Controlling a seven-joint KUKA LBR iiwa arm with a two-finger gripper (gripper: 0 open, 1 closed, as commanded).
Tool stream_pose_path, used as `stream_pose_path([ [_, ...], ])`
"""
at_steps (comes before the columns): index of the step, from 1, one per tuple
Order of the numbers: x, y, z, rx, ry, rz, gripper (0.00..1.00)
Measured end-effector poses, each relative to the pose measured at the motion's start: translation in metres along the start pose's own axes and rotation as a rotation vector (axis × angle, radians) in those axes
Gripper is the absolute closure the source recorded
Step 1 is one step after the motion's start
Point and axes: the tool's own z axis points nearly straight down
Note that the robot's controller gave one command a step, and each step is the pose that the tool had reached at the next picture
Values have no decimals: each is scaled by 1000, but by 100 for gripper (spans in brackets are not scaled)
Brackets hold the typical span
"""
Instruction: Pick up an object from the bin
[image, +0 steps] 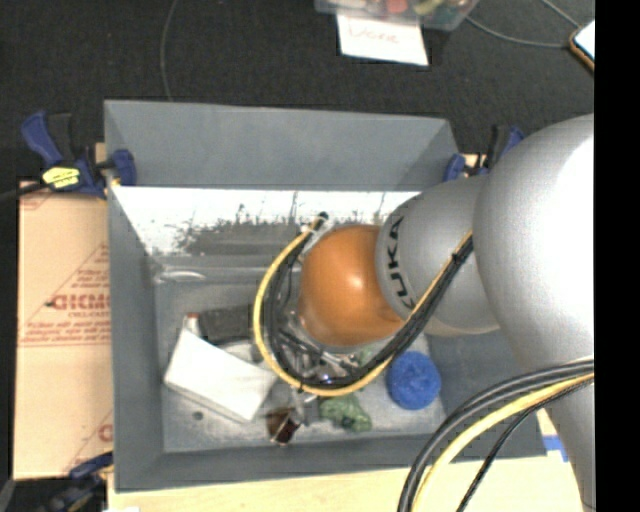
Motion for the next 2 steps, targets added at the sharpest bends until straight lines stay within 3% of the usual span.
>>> stream_pose_path([
  [1, -28, 40, -9, -2, -6, -220, 0],
  [2, -27, 39, -9, -1, -4, -217, 100],
])
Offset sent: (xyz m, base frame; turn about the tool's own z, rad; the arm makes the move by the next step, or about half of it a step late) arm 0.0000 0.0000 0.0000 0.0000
